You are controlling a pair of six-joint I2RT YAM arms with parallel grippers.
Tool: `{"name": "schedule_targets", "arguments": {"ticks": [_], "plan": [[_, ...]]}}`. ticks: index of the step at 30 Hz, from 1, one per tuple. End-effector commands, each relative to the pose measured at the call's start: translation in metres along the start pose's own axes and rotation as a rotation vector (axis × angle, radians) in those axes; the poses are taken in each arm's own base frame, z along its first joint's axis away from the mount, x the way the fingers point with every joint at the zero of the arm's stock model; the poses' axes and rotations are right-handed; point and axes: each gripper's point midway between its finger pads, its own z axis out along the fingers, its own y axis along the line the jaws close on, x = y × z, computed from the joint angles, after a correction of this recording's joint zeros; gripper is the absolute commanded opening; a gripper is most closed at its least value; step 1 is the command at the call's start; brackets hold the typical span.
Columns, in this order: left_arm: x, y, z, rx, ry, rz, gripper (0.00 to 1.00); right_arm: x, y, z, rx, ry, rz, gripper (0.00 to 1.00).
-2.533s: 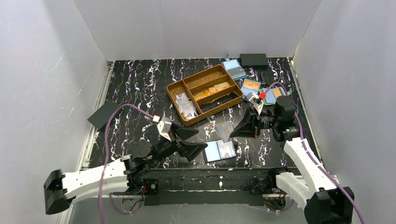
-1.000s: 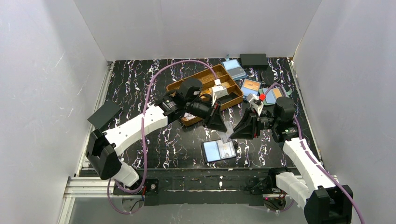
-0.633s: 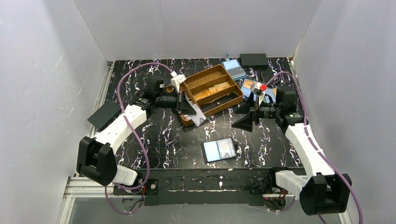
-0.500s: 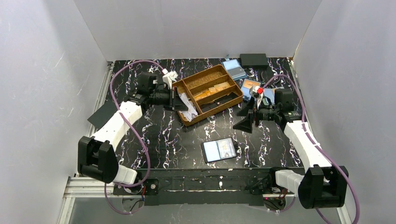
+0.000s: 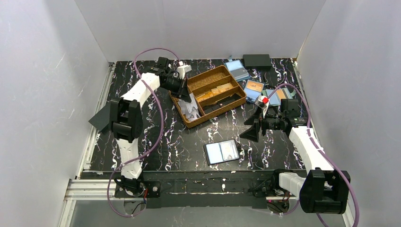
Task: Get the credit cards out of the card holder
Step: Place the credit card in the storage box.
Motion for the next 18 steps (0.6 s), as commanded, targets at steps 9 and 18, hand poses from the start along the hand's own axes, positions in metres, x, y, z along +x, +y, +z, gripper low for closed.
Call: {"name": "schedule_targets", "arguments": {"ticks": [9, 18], "plan": [[0.005, 0.042, 0.015, -0.072, 0.093, 0.076, 0.08, -0.01, 0.004, -0.004, -0.011, -0.021, -0.045, 0.98], [0.01, 0.083, 0.017, -0.245, 0.134, 0.08, 0.11, -0.008, 0.003, -0.004, -0.006, -0.015, -0.044, 0.98]]}}
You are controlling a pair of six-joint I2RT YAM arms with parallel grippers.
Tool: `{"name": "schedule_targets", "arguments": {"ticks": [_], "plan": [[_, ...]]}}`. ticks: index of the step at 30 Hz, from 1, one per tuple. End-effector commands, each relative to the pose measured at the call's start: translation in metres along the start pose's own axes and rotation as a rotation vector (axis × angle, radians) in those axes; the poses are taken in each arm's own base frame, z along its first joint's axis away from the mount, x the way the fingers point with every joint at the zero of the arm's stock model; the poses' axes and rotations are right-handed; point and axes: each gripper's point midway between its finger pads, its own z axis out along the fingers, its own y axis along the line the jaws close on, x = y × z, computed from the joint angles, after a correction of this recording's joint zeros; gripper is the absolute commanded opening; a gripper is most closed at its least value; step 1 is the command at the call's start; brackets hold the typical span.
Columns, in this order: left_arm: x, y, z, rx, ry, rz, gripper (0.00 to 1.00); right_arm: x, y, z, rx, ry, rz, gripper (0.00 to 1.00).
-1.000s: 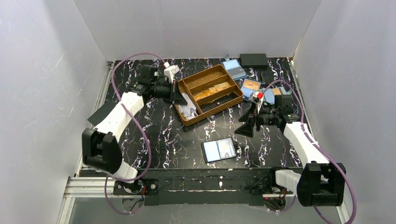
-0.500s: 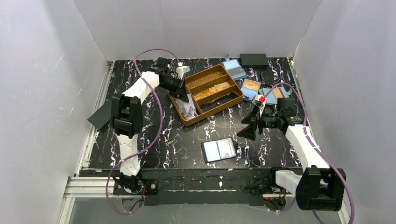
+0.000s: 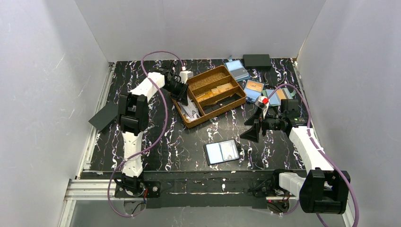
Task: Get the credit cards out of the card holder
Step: Place the credit card in the storage box, then remove the credit card from the card holder.
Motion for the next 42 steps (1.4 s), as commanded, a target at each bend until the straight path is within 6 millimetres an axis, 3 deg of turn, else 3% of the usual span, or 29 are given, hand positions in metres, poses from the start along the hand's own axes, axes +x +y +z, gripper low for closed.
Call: {"name": "schedule_targets", "arguments": {"ticks": [1, 12, 15, 18, 21, 22, 23, 24, 28, 30, 35, 42], "plan": [[-0.015, 0.019, -0.017, -0.146, -0.025, 0.037, 0.12, -0.009, 0.002, -0.002, -0.01, -0.018, -0.038, 0.98], [-0.08, 0.016, -0.092, -0.408, -0.31, 0.094, 0.32, -0.006, 0.001, -0.002, -0.012, -0.006, -0.037, 0.98], [-0.087, 0.0, -0.114, -0.42, -0.413, 0.094, 0.36, -0.005, 0.001, -0.003, -0.006, -0.002, -0.05, 0.98], [-0.089, -0.031, -0.144, -0.4, -0.562, 0.086, 0.45, -0.005, 0.001, -0.004, 0.003, 0.004, -0.068, 0.98], [-0.071, -0.06, -0.163, -0.346, -0.714, 0.006, 0.68, -0.005, 0.001, -0.005, 0.012, 0.008, -0.087, 0.98], [-0.05, -0.064, -0.153, -0.307, -0.737, -0.07, 0.82, -0.004, 0.001, -0.005, 0.014, 0.009, -0.091, 0.98], [-0.042, -0.07, -0.155, -0.279, -0.793, -0.104, 0.93, -0.004, 0.001, -0.005, 0.016, 0.009, -0.096, 0.98], [-0.034, -0.077, -0.159, -0.253, -0.844, -0.142, 0.98, -0.004, -0.003, -0.009, 0.036, 0.004, -0.093, 0.98], [0.014, -0.091, -0.149, -0.149, -0.865, -0.365, 0.98, -0.003, -0.006, -0.012, 0.059, 0.005, -0.106, 0.98], [0.032, -0.111, -0.145, -0.043, -0.845, -0.402, 0.98, -0.002, -0.008, -0.013, 0.071, 0.007, -0.11, 0.98], [0.067, -0.152, -0.15, 0.111, -0.847, -0.397, 0.98, 0.0, -0.012, -0.015, 0.091, 0.008, -0.107, 0.98], [0.099, -0.172, -0.145, 0.292, -0.894, -0.578, 0.98, 0.004, -0.019, -0.016, 0.115, 0.004, -0.081, 0.98]]}}
